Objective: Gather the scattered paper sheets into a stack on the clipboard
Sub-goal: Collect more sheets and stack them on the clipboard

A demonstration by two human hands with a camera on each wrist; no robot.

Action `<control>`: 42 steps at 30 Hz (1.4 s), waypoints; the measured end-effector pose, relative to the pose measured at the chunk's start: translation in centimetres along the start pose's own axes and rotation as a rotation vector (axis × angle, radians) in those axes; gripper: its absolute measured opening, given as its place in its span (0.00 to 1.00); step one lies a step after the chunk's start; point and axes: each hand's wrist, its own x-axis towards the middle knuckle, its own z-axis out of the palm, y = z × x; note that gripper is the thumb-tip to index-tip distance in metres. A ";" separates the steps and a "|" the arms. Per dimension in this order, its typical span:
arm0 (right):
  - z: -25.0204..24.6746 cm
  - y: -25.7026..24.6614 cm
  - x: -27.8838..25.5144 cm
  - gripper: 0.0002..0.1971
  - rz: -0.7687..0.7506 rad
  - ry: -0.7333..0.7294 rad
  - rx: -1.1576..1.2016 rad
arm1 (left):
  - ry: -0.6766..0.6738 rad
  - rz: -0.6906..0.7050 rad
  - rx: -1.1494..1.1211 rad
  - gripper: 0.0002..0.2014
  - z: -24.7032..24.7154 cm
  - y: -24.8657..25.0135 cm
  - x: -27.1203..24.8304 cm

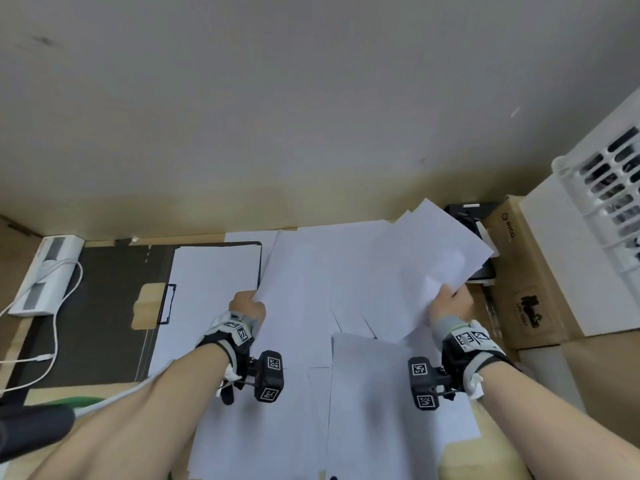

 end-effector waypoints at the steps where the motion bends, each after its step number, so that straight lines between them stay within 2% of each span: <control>1: -0.4 -0.2 0.0 0.12 -0.010 0.011 0.015 | 0.021 -0.008 -0.012 0.18 -0.1 0.0 -0.1; 3: -0.9 -0.2 0.1 0.12 -0.025 0.017 0.061 | 0.034 -0.026 -0.048 0.19 -0.5 0.0 -0.3; 6: -0.9 0.1 0.2 0.10 -0.033 -0.024 0.064 | 0.016 -0.004 -0.041 0.12 -0.8 -0.4 -1.0; 12: 0.3 0.5 -0.7 0.15 -0.128 -0.175 0.003 | -0.016 0.077 -0.057 0.16 -0.9 -0.9 -1.7; 14: 0.5 -0.4 -0.9 0.18 -0.153 -0.136 0.015 | -0.030 0.073 -0.072 0.16 -0.9 -0.6 -1.8; 20: 0.3 -6.0 1.6 0.16 -0.226 0.017 0.165 | -0.016 0.094 -0.141 0.15 -1.1 1.4 -1.1; 23: 0.3 -8.5 3.3 0.15 -0.192 0.051 0.209 | 0.017 0.102 -0.144 0.14 -1.6 2.5 -0.5; 27: 1.1 -9.2 4.0 0.09 -0.116 0.066 0.246 | 0.041 0.081 -0.140 0.11 -2.2 3.7 0.3; 31: 2.2 -7.5 3.5 0.16 -0.004 0.069 0.266 | 0.101 0.034 -0.086 0.09 -2.9 3.2 0.6; 35: 2.7 -5.7 3.0 0.10 0.070 -0.026 0.205 | 0.122 0.076 -0.013 0.15 -4.0 1.9 0.7; 39: 3.5 -3.8 2.4 0.15 0.078 -0.158 0.072 | 0.050 0.036 -0.082 0.15 -3.3 1.4 2.3; 42: 4.6 -2.4 1.6 0.13 0.117 -0.259 0.023 | 0.024 0.006 -0.121 0.12 -2.7 0.8 2.9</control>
